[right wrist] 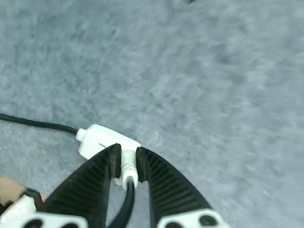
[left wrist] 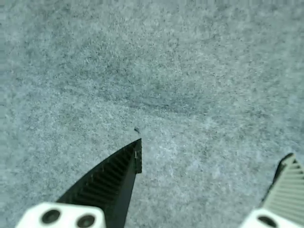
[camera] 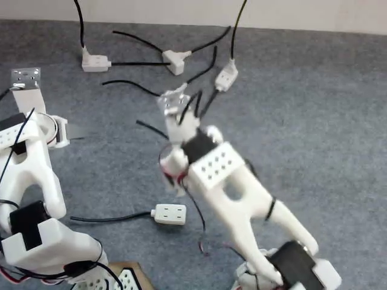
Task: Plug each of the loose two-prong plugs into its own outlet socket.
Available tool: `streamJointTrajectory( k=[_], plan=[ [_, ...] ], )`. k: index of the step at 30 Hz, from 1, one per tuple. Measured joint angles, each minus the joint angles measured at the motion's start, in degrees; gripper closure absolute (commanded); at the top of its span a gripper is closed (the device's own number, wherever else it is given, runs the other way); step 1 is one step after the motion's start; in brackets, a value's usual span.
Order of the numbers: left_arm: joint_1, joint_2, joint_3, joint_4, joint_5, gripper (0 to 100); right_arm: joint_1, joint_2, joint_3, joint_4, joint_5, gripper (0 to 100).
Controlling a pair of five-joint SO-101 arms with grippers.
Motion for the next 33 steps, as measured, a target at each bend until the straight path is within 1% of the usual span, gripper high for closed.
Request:
streamJointTrajectory(
  k=[2, 4, 8, 11, 15, 18, 21, 25, 27, 28, 31, 33],
  plan=[
    [-0.09, 0.00, 0.00, 0.00, -1.49, 58, -1.41, -3.78, 7.56, -5.71, -0.70, 99.3],
    [-0.09, 0.00, 0.00, 0.00, -2.02, 58, -1.14, -7.91, 12.92, -9.23, -0.88, 99.3],
    [-0.09, 0.00, -1.23, 0.00, -2.29, 58, 1.49, -14.33, 19.78, -13.45, -0.88, 99.3],
    [-0.09, 0.00, -3.25, 2.02, -2.29, 58, 2.90, -16.18, 25.49, -16.35, -0.88, 99.3],
    [-0.09, 0.00, -4.66, 3.78, -2.29, 58, 2.99, -16.79, 27.87, -17.23, -1.41, 99.3],
    [1.41, 0.00, -4.66, 4.84, -3.60, 58, 1.76, -16.88, 27.87, -17.14, -1.58, 99.3],
    [5.63, 0.00, -4.31, 11.69, -8.35, 59, 1.23, -17.05, 26.29, -16.09, -1.58, 99.3],
    [11.69, -1.49, -4.31, 23.47, -9.76, 70, 2.37, -17.14, 15.82, -8.18, -0.09, 99.3],
    [13.10, -5.01, -3.34, 26.81, -10.81, 74, 6.07, -17.14, 8.79, -3.43, 1.23, 99.3],
    [13.98, -7.56, -2.02, 28.75, -12.57, 75, 8.53, -17.14, 5.54, -1.41, 2.55, 99.3],
    [18.02, -17.41, 3.87, 34.90, -17.85, 73, 15.12, -15.12, 1.58, 1.41, 4.75, 99.3],
    [21.54, -25.93, 8.62, 37.89, -20.22, 70, 17.41, -10.73, 1.49, 2.02, 5.89, 99.3]
  ],
)
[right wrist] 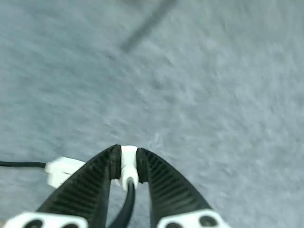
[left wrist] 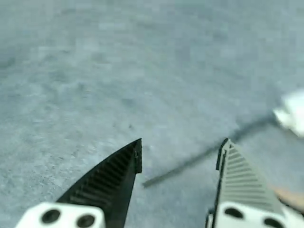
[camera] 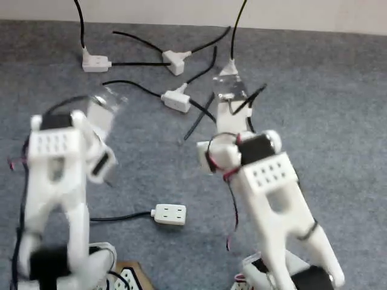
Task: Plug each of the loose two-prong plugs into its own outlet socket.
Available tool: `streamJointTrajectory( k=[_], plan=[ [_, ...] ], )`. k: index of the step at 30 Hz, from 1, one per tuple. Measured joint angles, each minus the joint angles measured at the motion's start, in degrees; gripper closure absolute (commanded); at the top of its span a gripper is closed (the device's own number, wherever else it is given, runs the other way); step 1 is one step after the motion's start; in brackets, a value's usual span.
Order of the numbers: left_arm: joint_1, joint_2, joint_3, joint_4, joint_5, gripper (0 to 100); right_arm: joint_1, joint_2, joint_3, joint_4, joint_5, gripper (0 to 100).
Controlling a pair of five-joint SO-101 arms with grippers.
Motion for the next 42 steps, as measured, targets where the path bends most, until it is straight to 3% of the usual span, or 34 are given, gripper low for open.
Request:
streamJointTrajectory(
  k=[5, 14, 21, 28, 33, 42],
  plan=[
    [5.01, -12.84, 11.69, 1.49, -8.44, 61, 0.35, 11.60, 0.44, -0.26, 0.88, 99.3],
    [7.21, -4.57, 13.63, 1.67, -25.41, 62, 0.35, 14.42, 0.44, -1.41, 1.32, 99.3],
    [17.76, 3.16, 8.70, 0.88, -26.29, 62, 0.26, 20.13, 0.44, -2.64, 1.32, 99.3],
    [26.29, 4.92, 11.43, -13.54, -21.54, 62, 2.37, 21.27, 0.44, -2.99, 1.32, 99.3],
    [30.15, 5.19, 14.51, -21.45, -20.40, 62, 5.45, 21.27, 0.44, -3.16, 1.32, 99.3],
    [33.49, 10.55, 14.59, -24.88, -20.40, 62, 5.89, 20.92, 0.62, -3.08, 1.41, 99.3]
  ],
)
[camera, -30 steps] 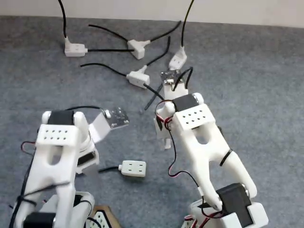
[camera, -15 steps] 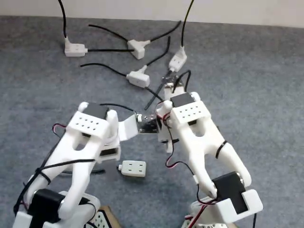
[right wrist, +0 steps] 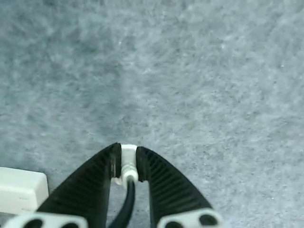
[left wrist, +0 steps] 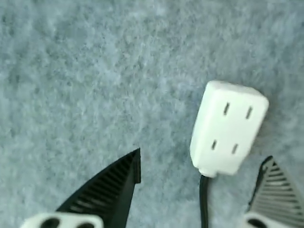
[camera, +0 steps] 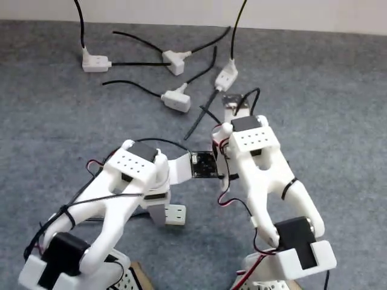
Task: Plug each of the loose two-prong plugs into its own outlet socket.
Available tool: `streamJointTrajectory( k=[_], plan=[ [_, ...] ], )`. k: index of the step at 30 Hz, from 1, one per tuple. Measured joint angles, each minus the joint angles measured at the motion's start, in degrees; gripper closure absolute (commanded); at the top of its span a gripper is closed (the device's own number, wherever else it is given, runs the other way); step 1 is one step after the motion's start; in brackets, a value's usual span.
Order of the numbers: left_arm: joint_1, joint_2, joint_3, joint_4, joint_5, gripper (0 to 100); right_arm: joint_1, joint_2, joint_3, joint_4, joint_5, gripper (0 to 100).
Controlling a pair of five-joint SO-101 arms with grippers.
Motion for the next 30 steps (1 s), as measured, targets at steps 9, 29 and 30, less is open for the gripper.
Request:
streamJointTrajectory(
  k=[9, 29, 30],
  plan=[
    [1.67, 3.52, 0.09, -1.14, 0.44, 74, 0.18, -2.20, 2.55, 0.00, 0.00, 99.3],
    [0.79, 3.52, 1.49, -4.66, 0.62, 82, 0.18, -2.20, 2.55, 1.32, 0.79, 99.3],
    [0.53, 3.60, 0.79, -4.40, 0.62, 82, 0.26, -2.20, 2.46, 1.32, 0.79, 99.3]
  ],
)
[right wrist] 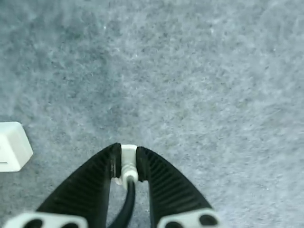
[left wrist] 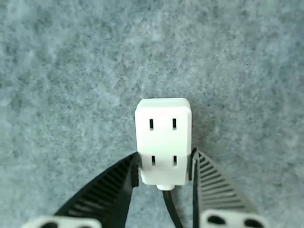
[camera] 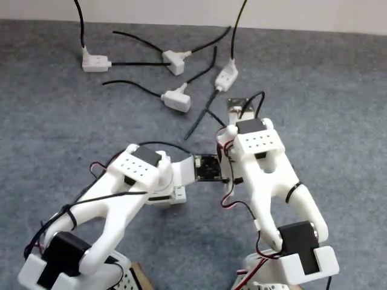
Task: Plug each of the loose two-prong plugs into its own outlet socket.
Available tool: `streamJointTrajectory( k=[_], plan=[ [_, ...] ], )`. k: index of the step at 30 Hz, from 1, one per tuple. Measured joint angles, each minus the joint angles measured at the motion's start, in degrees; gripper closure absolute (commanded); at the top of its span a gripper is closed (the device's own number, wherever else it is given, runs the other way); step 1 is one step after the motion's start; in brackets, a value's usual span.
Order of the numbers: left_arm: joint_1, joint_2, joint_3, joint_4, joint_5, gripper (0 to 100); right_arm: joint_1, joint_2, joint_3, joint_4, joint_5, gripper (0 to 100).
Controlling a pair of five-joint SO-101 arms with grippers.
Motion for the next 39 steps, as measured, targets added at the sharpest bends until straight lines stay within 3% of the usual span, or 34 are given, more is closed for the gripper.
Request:
streamJointTrajectory(
  k=[7, 12, 24, 30, 39],
  plan=[
    [-0.62, 0.70, -4.48, 5.63, -0.09, 82, 0.09, -0.26, -0.09, -0.09, 0.00, 99.3],
    [-4.92, 0.79, -6.95, 5.80, -0.18, 82, 0.09, -0.35, -0.26, -0.09, 0.00, 99.3],
    [-30.95, 1.05, -21.63, 1.67, 6.59, 82, -8.44, -1.76, 0.00, -2.55, -8.44, 99.3],
    [-37.10, 4.13, -22.59, 1.14, 6.42, 82, -13.63, -1.76, -3.69, -3.34, -8.97, 99.3],
    [-46.68, 11.16, -23.56, -5.27, 8.09, 82, -15.47, -1.76, -10.64, -3.25, -7.03, 99.3]
  ],
)
